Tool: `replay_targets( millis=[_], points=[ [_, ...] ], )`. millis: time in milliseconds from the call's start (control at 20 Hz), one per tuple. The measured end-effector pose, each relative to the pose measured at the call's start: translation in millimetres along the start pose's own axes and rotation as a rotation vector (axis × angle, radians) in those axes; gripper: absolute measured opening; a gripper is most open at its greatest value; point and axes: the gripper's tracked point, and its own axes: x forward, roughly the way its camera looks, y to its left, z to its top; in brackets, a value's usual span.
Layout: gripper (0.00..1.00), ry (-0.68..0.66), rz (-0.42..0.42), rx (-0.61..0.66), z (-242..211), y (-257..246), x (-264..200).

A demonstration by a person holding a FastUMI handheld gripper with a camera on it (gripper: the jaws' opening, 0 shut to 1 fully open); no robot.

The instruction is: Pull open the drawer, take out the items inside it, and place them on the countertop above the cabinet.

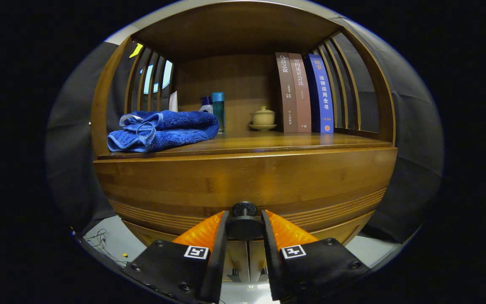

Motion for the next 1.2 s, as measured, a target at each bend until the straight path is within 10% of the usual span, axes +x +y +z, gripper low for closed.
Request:
replay_targets(
  millis=[150, 1200],
  points=[
    [0.36, 0.001, -0.015, -0.019, 2, -2, -1],
    [0.35, 0.042, 0.015, 0.042, -20, -6, -131]
  ],
)
